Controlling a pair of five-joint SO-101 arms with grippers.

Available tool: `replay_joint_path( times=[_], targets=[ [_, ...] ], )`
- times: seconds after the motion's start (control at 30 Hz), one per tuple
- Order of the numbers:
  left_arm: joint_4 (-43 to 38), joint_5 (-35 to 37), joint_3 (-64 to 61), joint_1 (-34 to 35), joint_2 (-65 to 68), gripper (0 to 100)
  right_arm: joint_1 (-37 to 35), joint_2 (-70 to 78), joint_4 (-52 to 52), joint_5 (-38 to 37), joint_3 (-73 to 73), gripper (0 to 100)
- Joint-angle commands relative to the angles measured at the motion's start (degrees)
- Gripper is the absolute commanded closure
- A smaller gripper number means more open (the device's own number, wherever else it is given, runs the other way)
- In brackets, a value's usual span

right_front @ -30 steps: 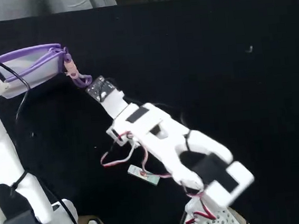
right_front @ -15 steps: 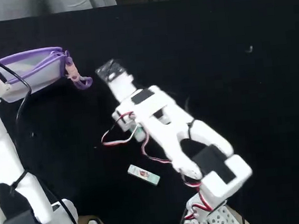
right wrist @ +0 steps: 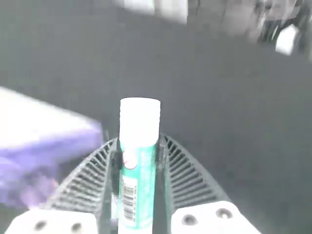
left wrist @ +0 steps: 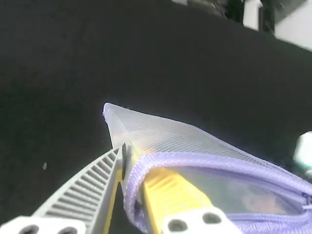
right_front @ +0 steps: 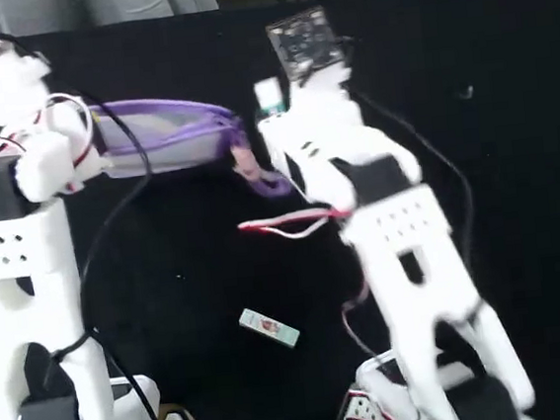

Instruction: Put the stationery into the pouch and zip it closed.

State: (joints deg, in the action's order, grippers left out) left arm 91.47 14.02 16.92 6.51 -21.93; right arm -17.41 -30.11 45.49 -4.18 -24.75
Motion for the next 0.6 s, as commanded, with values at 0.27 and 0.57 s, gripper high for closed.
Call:
replay_joint_path(
  times=[0.27,0.57],
  targets=[
    [0.70,0.62,-0.22,-6.29,-1.05,97,-3.60,-17.71,-14.77,0.79,0.75,98.8],
    [0.62,0.62,-1.54,-6.37,-1.05,97,-13.98,-17.89,-45.54,0.35,-17.01,98.8]
  ],
)
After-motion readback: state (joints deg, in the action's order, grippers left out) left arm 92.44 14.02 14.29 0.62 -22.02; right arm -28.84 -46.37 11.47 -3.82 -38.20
